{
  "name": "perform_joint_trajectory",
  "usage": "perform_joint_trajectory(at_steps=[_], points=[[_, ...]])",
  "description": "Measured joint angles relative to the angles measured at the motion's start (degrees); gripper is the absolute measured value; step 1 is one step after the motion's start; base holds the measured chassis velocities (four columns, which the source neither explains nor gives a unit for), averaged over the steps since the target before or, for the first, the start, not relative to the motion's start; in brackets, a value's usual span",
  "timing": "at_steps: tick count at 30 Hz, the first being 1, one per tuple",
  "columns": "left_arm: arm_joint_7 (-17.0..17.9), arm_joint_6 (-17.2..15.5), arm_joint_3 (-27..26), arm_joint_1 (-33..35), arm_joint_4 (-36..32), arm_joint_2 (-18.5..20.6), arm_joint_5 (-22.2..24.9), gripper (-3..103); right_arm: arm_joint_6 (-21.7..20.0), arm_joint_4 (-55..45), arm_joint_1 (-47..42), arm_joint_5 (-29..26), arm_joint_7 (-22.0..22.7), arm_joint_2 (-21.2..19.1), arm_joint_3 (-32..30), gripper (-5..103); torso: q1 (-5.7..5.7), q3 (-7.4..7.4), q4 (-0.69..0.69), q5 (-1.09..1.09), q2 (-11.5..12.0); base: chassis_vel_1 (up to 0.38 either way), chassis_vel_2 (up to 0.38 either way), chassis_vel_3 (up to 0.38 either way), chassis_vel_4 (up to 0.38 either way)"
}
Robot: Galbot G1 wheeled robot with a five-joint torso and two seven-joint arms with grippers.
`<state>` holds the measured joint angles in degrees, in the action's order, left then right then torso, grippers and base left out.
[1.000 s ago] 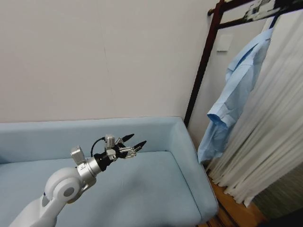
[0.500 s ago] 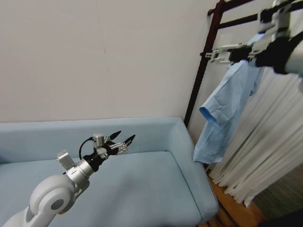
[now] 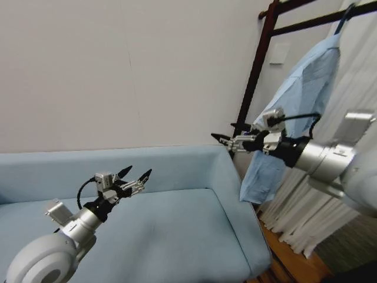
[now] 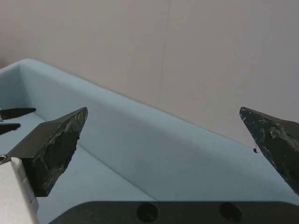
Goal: Pick up the clothes from the sofa and hang them on the clothes hanger.
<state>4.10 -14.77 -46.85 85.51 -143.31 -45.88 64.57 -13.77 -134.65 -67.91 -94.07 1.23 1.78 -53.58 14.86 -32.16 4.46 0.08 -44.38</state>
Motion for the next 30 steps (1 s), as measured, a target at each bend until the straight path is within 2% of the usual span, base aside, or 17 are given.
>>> perform_joint_trajectory(at_steps=[3,6,7,9,11,13,15,17,18,23,24,26,28,29,30], points=[[-0.1,0.3,-0.4,1.2,0.0,-0.3,-1.5,100,0.3,1.3,0.4,2.2,-1.8,0.6,2.6,100,0.00,0.00,0.01,-0.01,0.0,0.000,0.000,0.000,0.000],[-0.8,0.7,-1.4,4.5,-0.1,-1.4,-5.6,100,1.2,5.0,1.0,9.3,-5.2,3.3,10.2,100,0.00,0.00,0.00,-0.01,0.0,0.000,0.000,0.000,0.000],[-0.8,0.7,-1.4,4.5,-0.1,-1.4,-5.6,100,1.2,5.0,1.0,9.3,-5.2,3.3,10.2,100,0.00,0.00,0.00,-0.01,0.0,0.000,0.000,0.000,0.000],[-1.6,1.7,-2.1,7.5,-0.1,-2.7,-10.1,100,2.9,6.8,2.0,15.0,-6.7,7.3,17.0,100,0.00,0.00,0.01,0.02,0.0,0.000,0.000,0.000,0.000],[-1.9,2.0,-2.3,8.2,-0.1,-3.1,-11.1,100,3.2,7.1,2.1,16.4,-6.8,8.4,18.2,100,0.00,0.00,0.01,0.02,0.0,0.000,0.000,0.000,0.000],[-2.5,3.0,-2.8,11.3,0.0,-5.9,-15.5,100,4.7,7.2,1.7,22.4,-6.9,13.4,21.6,100,0.00,-0.01,0.00,0.01,0.0,0.000,0.000,0.000,0.000],[-2.5,3.1,-2.8,11.5,0.0,-6.1,-15.8,100,4.8,7.2,1.6,23.1,-6.8,14.0,21.8,100,0.00,0.00,-0.01,0.00,0.0,0.000,0.000,0.000,0.000],[-2.7,4.0,-2.8,13.5,0.0,-9.4,-18.2,100,5.2,5.5,1.4,28.2,-5.4,19.5,22.9,100,0.00,0.00,0.00,0.00,0.0,0.000,0.000,0.000,0.000],[-2.7,4.0,-2.8,13.5,0.0,-9.4,-18.2,100,5.2,5.5,1.4,28.2,-5.4,19.5,22.9,100,0.00,0.00,0.00,0.00,0.0,0.000,0.000,0.000,0.000],[-3.2,5.1,-1.5,14.6,0.0,-14.1,-22.5,100,7.2,2.9,-0.9,37.2,-3.2,28.7,25.1,100,0.00,0.00,0.01,-0.01,0.0,0.000,0.000,0.000,0.000],[-3.2,5.1,-1.5,14.6,0.0,-14.1,-22.5,100,7.2,2.9,-0.9,37.2,-3.2,28.7,25.1,100,0.00,0.00,0.01,-0.01,0.0,0.000,0.000,0.000,0.000],[-3.1,7.7,0.5,15.9,0.0,-17.2,-26.6,100,9.4,2.7,-3.9,43.8,-2.0,34.8,26.2,100,0.00,0.00,0.00,0.02,0.0,0.000,0.000,0.000,0.000],[-3.0,8.6,1.0,16.4,0.0,-18.0,-27.7,100,9.8,2.7,-4.8,45.7,-1.7,36.2,26.2,100,0.00,0.00,0.00,0.01,0.0,0.000,0.000,0.000,0.000],[-2.4,11.1,2.5,17.4,0.3,-20.0,-30.9,100,10.5,2.5,-7.2,49.9,-1.0,39.5,26.0,100,0.00,0.00,0.00,0.00,0.0,0.000,0.000,0.000,0.000],[-2.1,12.0,2.9,17.7,0.5,-20.8,-32.2,100,10.7,2.3,-8.1,51.4,-0.8,40.8,25.7,100,0.00,0.00,0.00,0.01,0.0,0.000,0.000,0.000,0.000]])
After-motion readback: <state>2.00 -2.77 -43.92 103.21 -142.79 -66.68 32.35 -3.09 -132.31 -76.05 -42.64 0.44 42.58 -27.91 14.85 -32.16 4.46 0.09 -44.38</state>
